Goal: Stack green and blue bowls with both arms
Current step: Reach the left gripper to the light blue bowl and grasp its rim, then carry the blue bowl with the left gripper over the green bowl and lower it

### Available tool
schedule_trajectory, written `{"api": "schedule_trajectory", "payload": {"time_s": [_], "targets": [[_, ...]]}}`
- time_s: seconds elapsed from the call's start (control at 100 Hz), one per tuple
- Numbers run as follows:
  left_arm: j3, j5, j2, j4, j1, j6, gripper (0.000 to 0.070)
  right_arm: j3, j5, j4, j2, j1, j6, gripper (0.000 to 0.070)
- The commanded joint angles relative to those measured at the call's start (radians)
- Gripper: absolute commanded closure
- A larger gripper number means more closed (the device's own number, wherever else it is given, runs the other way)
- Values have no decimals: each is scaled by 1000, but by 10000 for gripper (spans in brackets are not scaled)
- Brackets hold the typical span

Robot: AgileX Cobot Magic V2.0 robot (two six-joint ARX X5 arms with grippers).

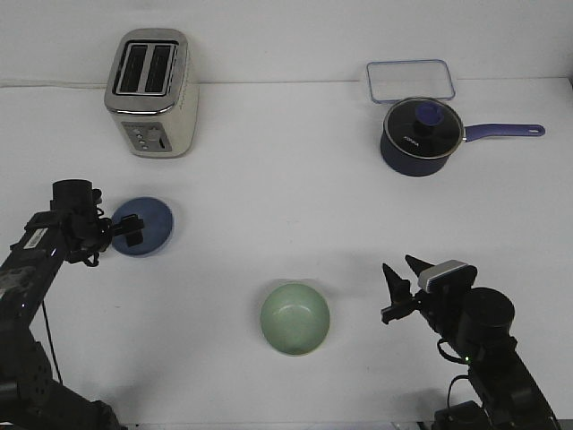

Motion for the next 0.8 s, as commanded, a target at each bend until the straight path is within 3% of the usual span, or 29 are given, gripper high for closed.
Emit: {"api": "schedule_trajectory", "payload": {"time_s": [0.0, 0.09, 0.24, 0.5, 0.63, 0.79], "targets": [[19, 6, 26, -3, 3, 9, 388, 6, -2, 8, 3, 2, -8, 370], [19, 11, 29, 1, 2, 13, 700, 6, -2, 8, 3, 2, -8, 370], [24, 31, 26, 13, 2, 13, 687, 6, -2, 8, 3, 2, -8, 370], [111, 170, -32, -72, -14, 13, 687, 6, -2, 8, 3, 2, -8, 370], [151, 210, -122, -87, -56, 20, 687, 6, -2, 8, 3, 2, -8, 370], [161, 323, -243, -90, -145, 20, 687, 6, -2, 8, 3, 2, -8, 370]]}}
